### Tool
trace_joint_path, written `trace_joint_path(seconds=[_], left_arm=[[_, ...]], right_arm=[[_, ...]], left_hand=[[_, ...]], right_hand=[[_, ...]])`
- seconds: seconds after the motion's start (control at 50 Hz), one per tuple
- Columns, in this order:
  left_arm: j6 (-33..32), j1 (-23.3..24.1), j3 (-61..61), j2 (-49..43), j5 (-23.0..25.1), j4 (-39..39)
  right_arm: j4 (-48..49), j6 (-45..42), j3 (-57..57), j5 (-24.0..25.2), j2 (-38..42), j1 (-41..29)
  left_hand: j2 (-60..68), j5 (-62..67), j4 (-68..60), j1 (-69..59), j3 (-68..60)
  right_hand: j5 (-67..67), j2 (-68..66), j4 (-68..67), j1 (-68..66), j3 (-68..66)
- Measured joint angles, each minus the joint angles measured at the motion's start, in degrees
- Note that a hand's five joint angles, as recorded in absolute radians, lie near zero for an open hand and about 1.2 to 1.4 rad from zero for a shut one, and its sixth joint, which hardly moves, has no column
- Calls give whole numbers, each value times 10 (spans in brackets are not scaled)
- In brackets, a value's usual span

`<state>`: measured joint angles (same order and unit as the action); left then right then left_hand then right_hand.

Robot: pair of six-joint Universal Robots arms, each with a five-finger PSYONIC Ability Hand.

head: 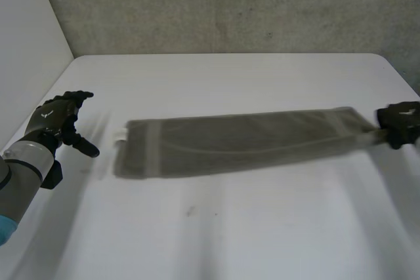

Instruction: Fold the towel.

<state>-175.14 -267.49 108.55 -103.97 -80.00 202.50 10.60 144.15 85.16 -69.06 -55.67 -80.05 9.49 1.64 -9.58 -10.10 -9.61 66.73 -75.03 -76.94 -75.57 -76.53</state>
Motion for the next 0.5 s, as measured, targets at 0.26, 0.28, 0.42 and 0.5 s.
trace_joint_path(seconds=[0.26,0.28,0.42,0.5], left_arm=[[0,3,5,1,1,0],[0,3,6,1,1,0],[0,5,7,1,1,0],[0,5,7,1,1,0]], right_arm=[[-43,-78,-53,2,-41,97],[-49,-75,-60,1,-53,82],[-62,-32,-98,-10,-99,-68],[-58,-19,-116,-26,-95,-171]], left_hand=[[0,0,0,0,0],[0,0,0,0,0],[0,0,0,0,0],[0,0,0,0,0]], right_hand=[[0,0,0,-5,0],[0,0,0,-5,0],[0,-4,0,-5,0],[0,-4,0,-5,0]])
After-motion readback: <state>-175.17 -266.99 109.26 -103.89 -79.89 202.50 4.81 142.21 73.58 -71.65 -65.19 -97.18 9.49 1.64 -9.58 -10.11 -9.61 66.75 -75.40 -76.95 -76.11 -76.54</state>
